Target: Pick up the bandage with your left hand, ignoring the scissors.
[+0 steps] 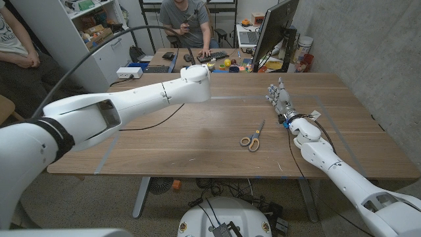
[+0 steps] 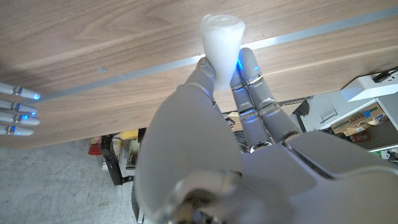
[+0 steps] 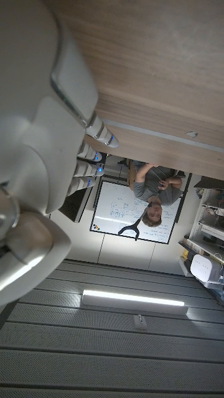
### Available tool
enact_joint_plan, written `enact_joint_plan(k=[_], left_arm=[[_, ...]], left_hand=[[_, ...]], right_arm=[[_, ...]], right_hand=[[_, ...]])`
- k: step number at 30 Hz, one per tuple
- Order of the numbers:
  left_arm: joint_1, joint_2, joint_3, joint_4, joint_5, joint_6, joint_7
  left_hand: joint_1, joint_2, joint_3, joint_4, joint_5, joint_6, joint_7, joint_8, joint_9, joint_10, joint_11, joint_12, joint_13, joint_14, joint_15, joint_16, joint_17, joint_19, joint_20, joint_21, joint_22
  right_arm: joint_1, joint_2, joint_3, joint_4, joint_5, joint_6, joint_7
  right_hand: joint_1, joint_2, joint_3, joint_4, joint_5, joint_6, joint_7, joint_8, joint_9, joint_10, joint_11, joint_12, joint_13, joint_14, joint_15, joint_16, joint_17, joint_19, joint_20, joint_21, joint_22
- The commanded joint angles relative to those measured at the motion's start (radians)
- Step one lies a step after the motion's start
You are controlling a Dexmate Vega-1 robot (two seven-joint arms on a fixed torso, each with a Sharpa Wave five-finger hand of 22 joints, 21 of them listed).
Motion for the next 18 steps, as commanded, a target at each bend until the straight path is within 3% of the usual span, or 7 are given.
enact_joint_plan(k=[1,4,8,18], left_arm=[[0.083,0.01,-0.182,-0.141,0.78,0.054,-0.637],[0.069,-0.006,-0.175,-0.117,0.931,0.054,-0.764],[0.05,-0.014,-0.171,-0.11,1.037,0.054,-0.853],[0.129,-0.073,-0.293,-0.088,1.192,-0.06,-0.922]], left_hand=[[0.012,-0.004,-0.007,0.0,0.003,0.011,0.004,-0.007,-0.007,0.008,-0.004,0.007,-0.003,0.106,-0.248,-0.005,0.007,-0.008,-0.066,0.012,0.005],[0.008,-0.003,-0.01,0.003,0.003,0.007,0.001,-0.013,-0.015,0.001,0.0,0.007,-0.002,0.108,-0.248,-0.011,0.01,-0.014,-0.067,0.019,0.004],[0.007,-0.003,-0.012,0.005,0.003,-0.001,-0.003,-0.015,-0.014,-0.004,0.0,0.008,-0.003,0.105,-0.247,-0.019,0.016,-0.022,-0.067,0.028,0.002],[0.006,-0.002,-0.014,0.006,0.003,-0.001,-0.004,-0.018,-0.02,-0.004,0.0,0.009,-0.01,0.106,-0.247,-0.029,0.028,-0.03,-0.066,0.041,-0.004]], right_arm=[[-0.003,-0.007,-0.015,-0.017,-0.014,-0.005,0.018],[-0.007,-0.011,-0.014,-0.023,-0.013,-0.008,0.016],[-0.011,-0.014,-0.013,-0.025,-0.013,-0.007,0.016],[-0.012,-0.013,-0.014,-0.021,-0.017,-0.006,0.012]], right_hand=[[0.002,0.024,-0.008,0.001,0.007,-0.005,-0.009,-0.003,0.004,-0.003,-0.004,-0.002,0.006,-0.004,-0.007,-0.001,0.002,-0.001,0.007,-0.004,0.003],[0.002,0.024,-0.008,0.001,0.007,-0.006,-0.009,-0.004,0.004,-0.003,-0.005,-0.002,0.006,-0.004,-0.007,-0.001,0.002,-0.001,0.007,-0.004,0.003],[0.002,0.024,-0.008,0.001,0.007,-0.006,-0.009,-0.003,0.004,-0.003,-0.004,-0.002,0.006,-0.004,-0.007,-0.001,0.002,-0.001,0.008,-0.005,0.003],[0.002,0.024,-0.009,0.001,0.007,-0.005,-0.009,-0.003,0.004,-0.003,-0.003,-0.002,0.006,-0.005,-0.007,-0.001,0.002,-0.001,0.008,-0.006,0.003]])
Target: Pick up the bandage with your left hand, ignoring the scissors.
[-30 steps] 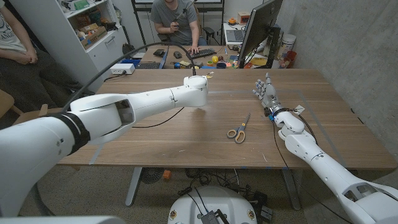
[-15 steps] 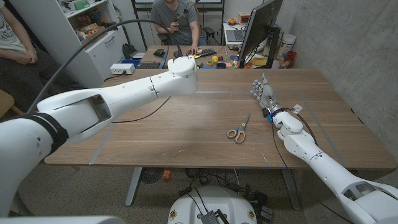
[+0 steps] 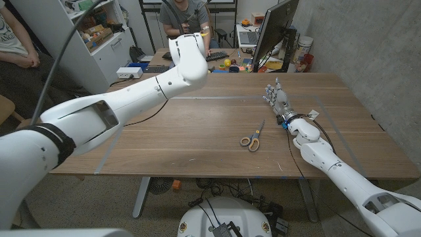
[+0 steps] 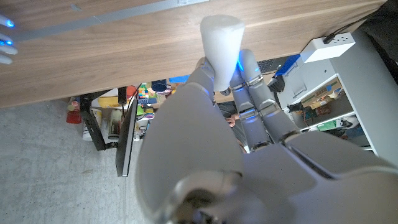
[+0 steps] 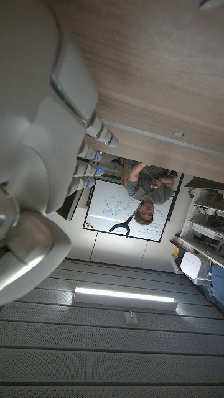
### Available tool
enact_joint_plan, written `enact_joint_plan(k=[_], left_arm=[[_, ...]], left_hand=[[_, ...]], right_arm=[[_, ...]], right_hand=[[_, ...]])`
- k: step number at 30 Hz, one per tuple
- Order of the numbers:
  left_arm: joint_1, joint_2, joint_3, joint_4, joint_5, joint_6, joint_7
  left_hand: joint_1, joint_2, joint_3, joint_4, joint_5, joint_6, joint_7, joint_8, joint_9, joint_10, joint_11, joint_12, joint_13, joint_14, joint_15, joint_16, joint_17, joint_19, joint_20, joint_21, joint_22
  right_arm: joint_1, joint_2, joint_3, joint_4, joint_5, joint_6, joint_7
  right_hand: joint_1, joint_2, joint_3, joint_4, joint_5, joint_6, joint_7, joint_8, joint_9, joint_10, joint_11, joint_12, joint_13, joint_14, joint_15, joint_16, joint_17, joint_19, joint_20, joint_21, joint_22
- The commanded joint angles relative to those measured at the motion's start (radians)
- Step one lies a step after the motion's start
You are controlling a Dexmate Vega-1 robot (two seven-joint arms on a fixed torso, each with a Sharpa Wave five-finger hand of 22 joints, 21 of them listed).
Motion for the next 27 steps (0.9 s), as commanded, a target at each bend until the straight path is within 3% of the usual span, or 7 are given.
enact_joint_plan(k=[1,15,27], left_arm=[[0.081,-0.07,-0.135,0.024,0.315,-0.116,-0.19],[0.208,-0.207,-0.344,0.056,0.432,-0.321,-0.171],[0.273,-0.277,-0.436,0.062,0.49,-0.412,-0.164]], left_hand=[[0.005,-0.001,-0.002,0.003,0.004,-0.001,-0.004,-0.003,0.0,-0.005,0.003,0.01,0.0,0.103,-0.244,-0.008,0.009,-0.003,-0.068,0.009,-0.003],[0.004,-0.001,-0.002,0.003,0.004,-0.003,-0.005,-0.002,0.001,-0.006,0.001,0.011,-0.006,0.107,-0.244,-0.016,0.022,-0.01,-0.069,0.016,-0.017],[0.003,-0.001,-0.002,0.003,0.004,-0.003,-0.001,-0.003,-0.001,-0.009,0.003,0.015,-0.006,0.108,-0.244,-0.027,0.034,-0.017,-0.067,0.019,-0.033]], right_arm=[[-0.003,-0.001,-0.003,-0.001,-0.005,-0.005,-0.004],[0.015,0.011,-0.014,0.018,-0.014,-0.011,-0.006],[0.014,0.009,-0.012,0.021,-0.018,-0.005,-0.01]], right_hand=[[0.003,0.024,-0.004,0.005,0.007,0.0,-0.003,-0.003,0.004,0.0,0.0,-0.002,0.006,-0.005,-0.007,-0.001,0.002,-0.001,0.008,-0.002,0.003],[0.003,0.025,-0.005,0.005,0.008,0.0,-0.003,-0.003,0.004,0.0,0.0,-0.003,0.006,-0.005,-0.007,-0.001,0.002,-0.001,0.007,-0.004,0.003],[0.004,0.026,-0.005,0.005,0.008,-0.002,-0.003,-0.004,0.004,0.0,0.0,-0.002,0.006,-0.005,-0.006,-0.001,0.002,-0.001,0.007,-0.005,0.003]])
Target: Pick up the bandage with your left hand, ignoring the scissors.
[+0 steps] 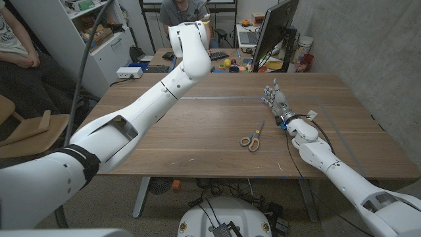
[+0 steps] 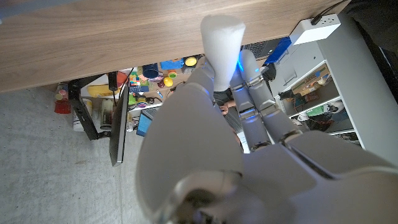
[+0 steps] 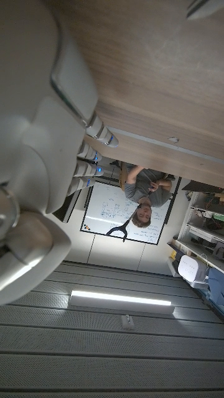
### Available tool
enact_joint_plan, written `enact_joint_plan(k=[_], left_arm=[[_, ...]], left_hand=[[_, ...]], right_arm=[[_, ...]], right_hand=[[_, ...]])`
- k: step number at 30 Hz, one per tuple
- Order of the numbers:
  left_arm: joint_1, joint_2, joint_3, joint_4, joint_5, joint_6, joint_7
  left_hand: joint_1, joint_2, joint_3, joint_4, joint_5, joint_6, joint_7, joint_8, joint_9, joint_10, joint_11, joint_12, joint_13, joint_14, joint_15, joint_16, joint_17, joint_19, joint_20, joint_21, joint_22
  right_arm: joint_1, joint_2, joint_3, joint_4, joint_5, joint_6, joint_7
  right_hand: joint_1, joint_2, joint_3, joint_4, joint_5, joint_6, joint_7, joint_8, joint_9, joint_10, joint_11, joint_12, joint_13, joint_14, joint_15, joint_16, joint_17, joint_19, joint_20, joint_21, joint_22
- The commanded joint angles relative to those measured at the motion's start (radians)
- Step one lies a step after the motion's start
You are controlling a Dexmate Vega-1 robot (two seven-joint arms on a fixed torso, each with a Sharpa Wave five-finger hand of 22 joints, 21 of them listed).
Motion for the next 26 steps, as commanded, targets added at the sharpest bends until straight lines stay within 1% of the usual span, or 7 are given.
enact_joint_plan(k=[1,6,12,14,18,26], left_arm=[[0.065,-0.077,-0.1,0.014,0.077,-0.103,-0.003],[0.068,-0.102,-0.115,0.029,0.102,-0.133,-0.016],[0.076,-0.122,-0.125,0.045,0.117,-0.156,-0.013],[0.082,-0.124,-0.131,0.041,0.109,-0.163,-0.003],[0.086,-0.132,-0.132,0.058,0.121,-0.166,-0.008],[0.093,-0.137,-0.143,0.058,0.13,-0.176,-0.015]], left_hand=[[0.003,-0.001,-0.002,0.003,0.004,0.001,0.003,-0.003,0.001,-0.001,0.004,0.007,0.003,0.104,-0.247,-0.004,0.006,-0.007,-0.067,0.003,-0.004],[0.01,-0.002,-0.001,-0.002,0.005,0.006,0.001,-0.001,0.0,-0.003,-0.002,0.01,0.006,0.105,-0.247,-0.008,0.011,-0.012,-0.065,0.007,-0.01],[0.009,-0.004,-0.002,-0.001,0.005,0.01,0.001,-0.001,-0.003,-0.002,-0.002,0.011,0.004,0.109,-0.246,-0.01,0.017,-0.013,-0.065,0.01,-0.016],[0.009,-0.004,-0.002,-0.001,0.005,0.009,0.001,-0.001,-0.002,-0.003,-0.002,0.012,0.004,0.11,-0.246,-0.012,0.02,-0.013,-0.066,0.013,-0.02],[0.01,-0.004,-0.001,-0.002,0.005,0.01,0.0,0.001,-0.002,-0.001,0.0,0.012,-0.001,0.111,-0.246,-0.017,0.025,-0.014,-0.065,0.018,-0.026],[0.009,-0.004,-0.001,0.0,0.005,0.007,-0.001,-0.001,-0.004,-0.001,-0.002,0.015,-0.001,0.113,-0.247,-0.023,0.033,-0.017,-0.067,0.023,-0.038]], right_arm=[[0.001,0.001,0.0,0.005,-0.005,0.005,-0.006],[0.005,0.005,-0.001,0.022,-0.014,0.036,0.007],[-0.004,0.0,0.004,0.012,-0.009,0.026,-0.003],[-0.004,0.0,0.005,0.012,-0.008,0.026,-0.004],[-0.005,0.0,0.007,0.011,-0.008,0.031,-0.004],[-0.007,-0.003,0.008,0.004,-0.009,0.025,-0.011]], right_hand=[[0.004,0.026,-0.005,0.005,0.008,-0.002,-0.003,-0.004,0.004,0.0,0.001,-0.002,0.006,-0.005,-0.006,-0.001,0.002,0.0,0.007,-0.001,0.004],[0.005,0.027,-0.004,0.004,0.008,-0.003,-0.003,-0.004,0.004,-0.004,0.001,-0.004,0.005,-0.009,-0.006,-0.002,0.002,-0.001,0.007,-0.002,0.004],[0.004,0.026,-0.005,0.005,0.008,-0.006,-0.008,-0.005,0.004,-0.008,0.001,-0.005,0.005,-0.012,-0.004,-0.003,0.002,-0.002,0.007,-0.003,0.004],[0.004,0.026,-0.005,0.005,0.008,-0.006,-0.008,-0.005,0.004,-0.008,0.002,-0.005,0.005,-0.012,-0.005,-0.003,0.002,-0.003,0.007,-0.003,0.004],[0.004,0.026,-0.006,0.005,0.008,-0.007,-0.008,-0.006,0.004,-0.008,0.002,-0.005,0.005,-0.012,-0.004,-0.003,0.002,-0.003,0.008,-0.004,0.004],[0.003,0.026,-0.007,0.005,0.008,-0.008,-0.008,-0.006,0.004,-0.009,0.003,-0.005,0.005,-0.013,-0.004,-0.003,0.002,-0.003,0.007,-0.004,0.004]])
